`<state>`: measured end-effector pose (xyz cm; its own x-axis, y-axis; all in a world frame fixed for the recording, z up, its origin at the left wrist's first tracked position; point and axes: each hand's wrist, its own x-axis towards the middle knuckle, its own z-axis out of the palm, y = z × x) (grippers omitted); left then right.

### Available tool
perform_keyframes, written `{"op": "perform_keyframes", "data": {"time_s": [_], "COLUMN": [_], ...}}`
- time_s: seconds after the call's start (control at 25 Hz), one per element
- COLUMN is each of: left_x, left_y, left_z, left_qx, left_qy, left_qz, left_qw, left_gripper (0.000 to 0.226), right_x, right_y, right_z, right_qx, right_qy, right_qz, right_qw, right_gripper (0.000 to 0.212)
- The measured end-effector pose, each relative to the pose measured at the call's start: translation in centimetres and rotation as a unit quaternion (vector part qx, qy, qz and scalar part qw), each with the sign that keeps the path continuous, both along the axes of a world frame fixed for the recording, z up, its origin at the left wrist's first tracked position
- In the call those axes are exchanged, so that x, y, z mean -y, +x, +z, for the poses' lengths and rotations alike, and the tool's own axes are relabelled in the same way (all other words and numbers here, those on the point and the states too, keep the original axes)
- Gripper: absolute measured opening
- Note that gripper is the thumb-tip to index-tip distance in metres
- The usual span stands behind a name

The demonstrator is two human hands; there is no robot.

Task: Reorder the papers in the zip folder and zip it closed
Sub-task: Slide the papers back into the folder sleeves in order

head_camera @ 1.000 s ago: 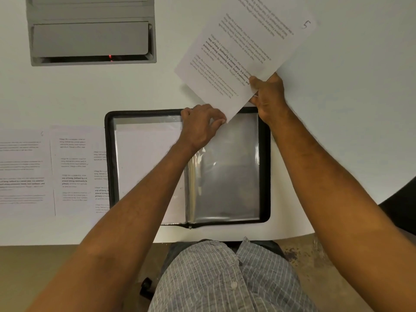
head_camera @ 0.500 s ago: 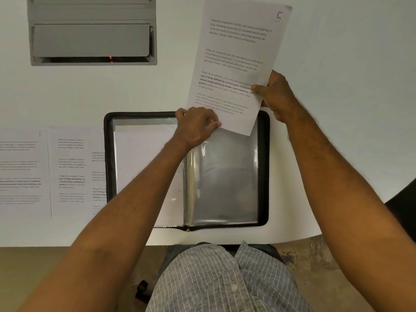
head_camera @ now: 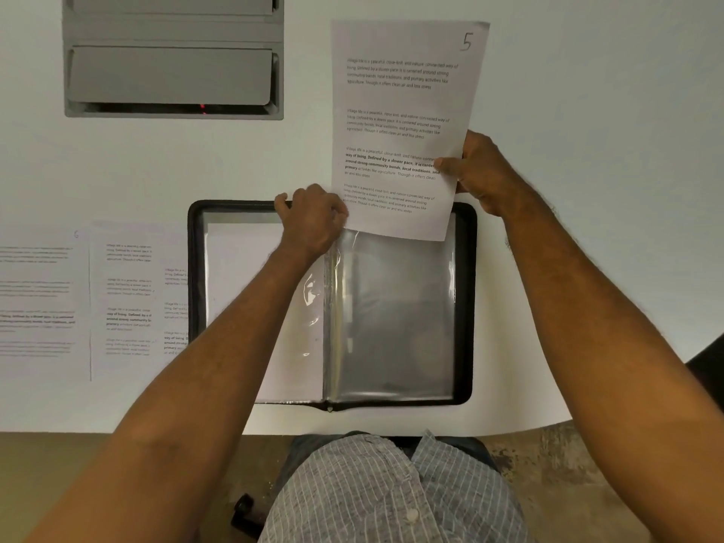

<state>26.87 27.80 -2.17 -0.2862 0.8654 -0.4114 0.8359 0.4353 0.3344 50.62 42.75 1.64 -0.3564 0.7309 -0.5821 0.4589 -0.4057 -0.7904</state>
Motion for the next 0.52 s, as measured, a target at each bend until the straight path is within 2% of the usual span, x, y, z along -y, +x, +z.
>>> {"op": "perform_keyframes", "data": {"time_s": [0.16, 0.36, 0.52], "left_x": [0.05, -0.03, -0.30], "left_y": [-0.21, -0.34, -0.65], "left_z": [0.01, -0.09, -0.53], "left_qx": [0.040, 0.058, 0.080], "left_qy": [0.013, 0.012, 0.002], "left_qz": [0.052, 0.066, 0.082], "left_qw": [0.998, 0.996, 0.993], "left_gripper": [0.012, 0.010, 0.005], "right_x": [-0.20, -0.49, -0.39], "right_y": [-0.43, -0.78, -0.81], "right_z": [-0.30, -0.58, -0.72], "right_qx": [0.006, 0.019, 0.021], "right_qy": [-0.015, -0.031, -0.044], "right_qz": [0.020, 0.055, 0.047], "right_qw": [1.000, 0.998, 0.998], "right_gripper": [0.044, 0.049, 0.049]}}
